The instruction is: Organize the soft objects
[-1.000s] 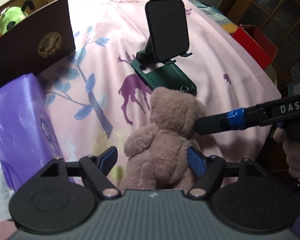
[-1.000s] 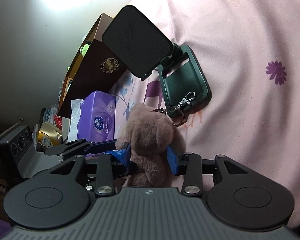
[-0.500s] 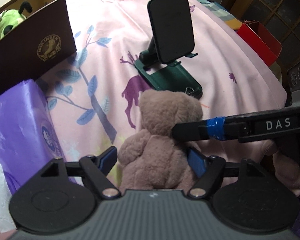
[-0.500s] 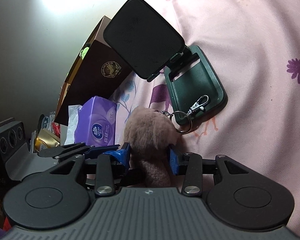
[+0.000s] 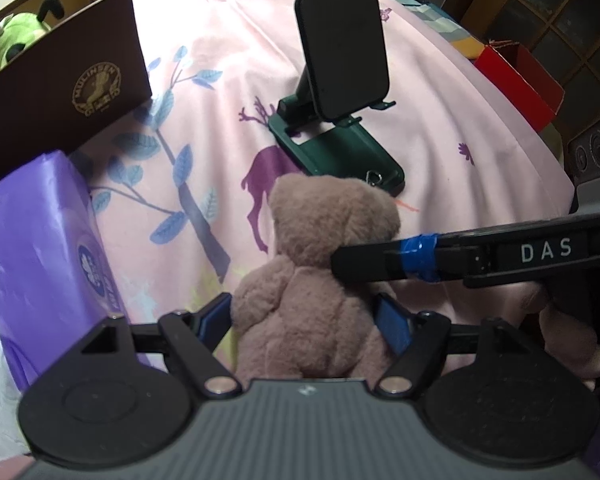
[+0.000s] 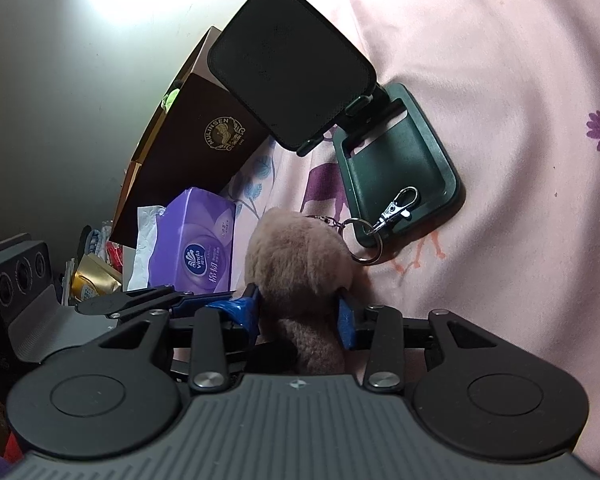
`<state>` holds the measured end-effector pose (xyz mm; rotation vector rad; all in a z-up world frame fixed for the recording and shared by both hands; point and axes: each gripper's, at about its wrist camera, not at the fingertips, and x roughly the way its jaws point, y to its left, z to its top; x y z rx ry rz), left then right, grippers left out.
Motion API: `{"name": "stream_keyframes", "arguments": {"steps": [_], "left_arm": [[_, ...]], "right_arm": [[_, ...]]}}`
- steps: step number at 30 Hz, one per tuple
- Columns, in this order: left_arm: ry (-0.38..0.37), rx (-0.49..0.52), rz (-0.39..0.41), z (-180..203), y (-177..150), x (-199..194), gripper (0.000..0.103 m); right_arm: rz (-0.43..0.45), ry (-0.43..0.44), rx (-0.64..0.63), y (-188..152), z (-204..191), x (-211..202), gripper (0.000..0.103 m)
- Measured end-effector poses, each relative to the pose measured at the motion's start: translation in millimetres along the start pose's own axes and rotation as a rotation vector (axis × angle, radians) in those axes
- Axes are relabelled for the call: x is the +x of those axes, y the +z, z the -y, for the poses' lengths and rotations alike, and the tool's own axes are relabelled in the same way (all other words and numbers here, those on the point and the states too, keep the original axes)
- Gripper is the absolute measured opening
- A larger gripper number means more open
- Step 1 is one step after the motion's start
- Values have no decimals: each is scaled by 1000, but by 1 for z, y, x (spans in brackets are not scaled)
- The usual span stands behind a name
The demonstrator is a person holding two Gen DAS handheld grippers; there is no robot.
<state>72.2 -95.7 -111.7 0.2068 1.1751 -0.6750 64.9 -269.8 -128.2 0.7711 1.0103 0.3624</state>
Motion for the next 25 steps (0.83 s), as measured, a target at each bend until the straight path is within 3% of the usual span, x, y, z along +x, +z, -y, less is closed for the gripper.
{"name": "stream_keyframes", "arguments": {"steps": [10, 15, 25], "left_arm": [[-17, -21, 21, -2, -8, 0, 73], [-35, -33, 43, -5, -14, -9, 67], [-60, -16, 179, 0, -22, -62, 64]], "right_arm": [[-21, 8, -19, -6, -3, 8, 26], [-23, 33, -18, -7, -6, 3, 20], [49, 77, -129, -4, -51, -29, 16]]}}
